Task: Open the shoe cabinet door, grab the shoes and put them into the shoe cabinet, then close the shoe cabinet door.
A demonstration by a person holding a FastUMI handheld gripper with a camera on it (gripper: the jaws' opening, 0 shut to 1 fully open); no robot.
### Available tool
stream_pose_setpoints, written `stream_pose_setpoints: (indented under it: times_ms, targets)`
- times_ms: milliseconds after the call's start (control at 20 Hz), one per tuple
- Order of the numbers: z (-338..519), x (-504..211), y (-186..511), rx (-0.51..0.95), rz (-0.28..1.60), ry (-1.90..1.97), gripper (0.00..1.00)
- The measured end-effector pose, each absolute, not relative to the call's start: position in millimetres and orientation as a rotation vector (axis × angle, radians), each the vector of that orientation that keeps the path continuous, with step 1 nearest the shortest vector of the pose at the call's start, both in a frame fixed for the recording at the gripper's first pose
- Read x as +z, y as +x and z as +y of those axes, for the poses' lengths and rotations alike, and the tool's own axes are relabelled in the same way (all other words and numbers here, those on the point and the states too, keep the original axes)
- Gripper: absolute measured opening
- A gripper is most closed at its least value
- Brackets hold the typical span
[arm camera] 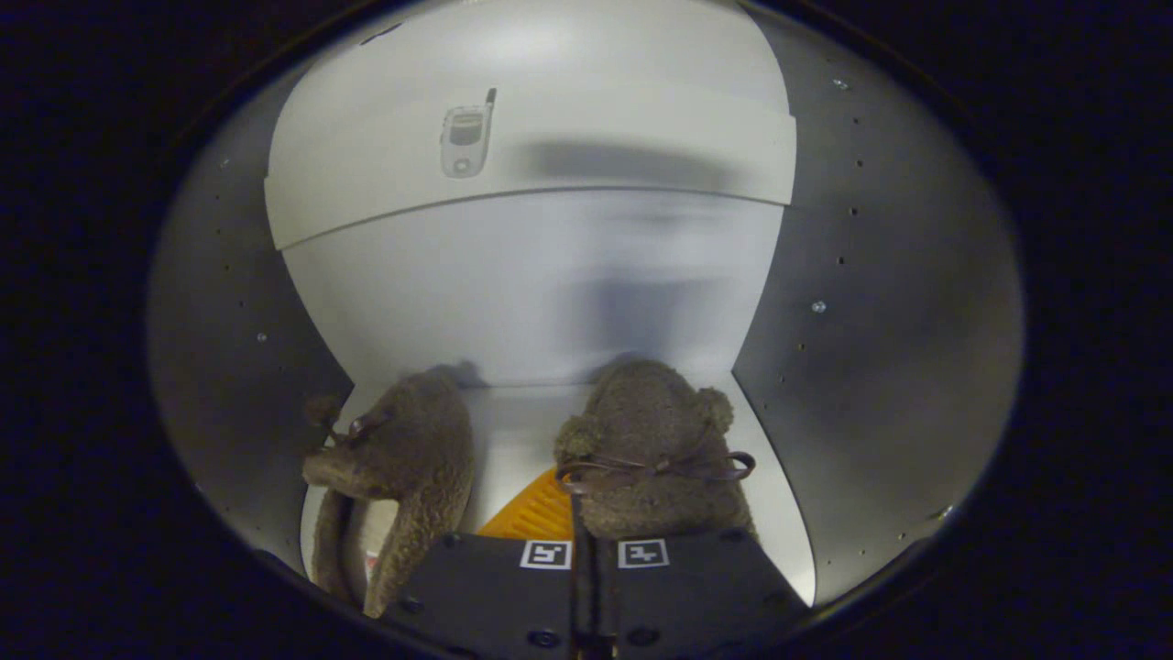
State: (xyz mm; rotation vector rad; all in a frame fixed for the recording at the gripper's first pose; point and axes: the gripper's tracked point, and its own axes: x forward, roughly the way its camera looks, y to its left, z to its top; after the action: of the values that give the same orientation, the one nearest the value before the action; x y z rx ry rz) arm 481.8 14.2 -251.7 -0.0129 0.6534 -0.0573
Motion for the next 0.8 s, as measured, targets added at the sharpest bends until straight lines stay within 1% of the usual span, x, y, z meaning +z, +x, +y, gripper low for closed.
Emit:
stream_pose_setpoints:
  times_ms: [200, 300, 400, 650, 750, 800]
  targets:
    - [13.8, -256.3, 481.6, -0.068, 0.662, -0.039, 0.04]
    - [11.7, -258.2, 476.2, -0.098, 0.679, -0.057, 0.04]
    - [10.9, -258.2, 474.2, -0.117, 0.671, -0.062, 0.19]
    - [12.9, -252.7, 460.8, -0.143, 0.67, -0.059, 0.73]
    - [10.3, -246.5, 453.7, -0.159, 0.657, -0.067, 0.73]
    - [9.5, -243.5, 449.8, -0.164, 0.652, -0.063, 0.77]
